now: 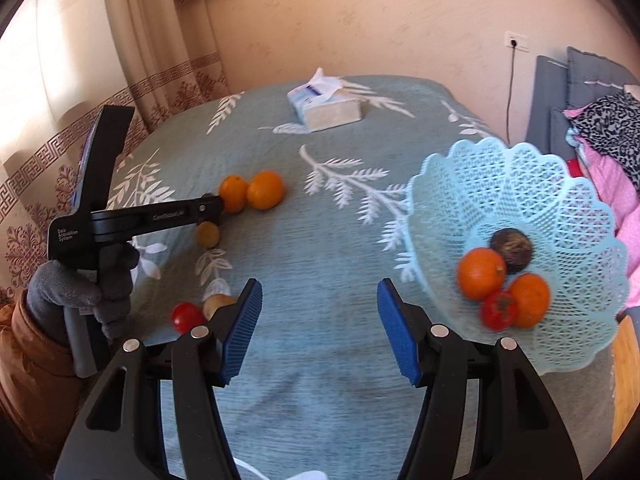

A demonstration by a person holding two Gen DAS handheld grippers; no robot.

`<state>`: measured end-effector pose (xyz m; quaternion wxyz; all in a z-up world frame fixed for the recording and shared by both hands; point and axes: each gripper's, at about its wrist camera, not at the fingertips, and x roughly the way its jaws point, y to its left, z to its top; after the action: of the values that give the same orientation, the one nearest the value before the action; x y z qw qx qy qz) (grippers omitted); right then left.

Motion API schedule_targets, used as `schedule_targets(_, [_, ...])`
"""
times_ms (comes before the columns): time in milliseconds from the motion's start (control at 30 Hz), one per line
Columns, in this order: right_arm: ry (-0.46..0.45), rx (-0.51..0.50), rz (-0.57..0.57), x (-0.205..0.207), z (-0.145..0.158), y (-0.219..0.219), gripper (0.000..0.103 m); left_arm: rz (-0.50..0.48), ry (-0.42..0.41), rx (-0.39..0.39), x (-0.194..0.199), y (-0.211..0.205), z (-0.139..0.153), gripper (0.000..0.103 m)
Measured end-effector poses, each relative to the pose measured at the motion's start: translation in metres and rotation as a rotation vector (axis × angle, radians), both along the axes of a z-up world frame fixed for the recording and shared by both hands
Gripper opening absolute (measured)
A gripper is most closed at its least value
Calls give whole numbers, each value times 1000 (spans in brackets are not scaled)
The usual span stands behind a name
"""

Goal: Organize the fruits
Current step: 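Move the left tool back toward the dark brown fruit, then grasp the dark brown fruit with the left tool while the right tool grasps a kiwi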

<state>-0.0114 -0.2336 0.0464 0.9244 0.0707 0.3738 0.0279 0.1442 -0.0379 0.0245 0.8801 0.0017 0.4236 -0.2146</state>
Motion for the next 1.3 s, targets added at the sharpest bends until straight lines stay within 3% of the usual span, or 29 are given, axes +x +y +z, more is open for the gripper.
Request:
schedule_targets(167, [28, 10, 38, 7, -7, 14, 62, 19, 18, -6, 3, 7, -6, 47])
schedule_targets(333, [60, 13, 91, 13, -15, 32, 62, 5, -2, 8, 3, 2, -7, 39])
schedule_targets(500, [85, 4, 120, 15, -21, 45, 62, 4, -20, 5, 1, 2, -6, 39])
schedule_targets(833, [131, -24, 136, 24, -34, 60, 61, 120, -110, 20, -7, 23, 12, 39])
schedule_targets(1200, [162, -45, 152, 35, -41, 76, 30, 146, -134, 22, -11, 26, 14, 39])
schedule_targets(1300, [159, -40, 138, 33, -38, 75, 30, 150, -161, 39, -14, 23, 14, 39])
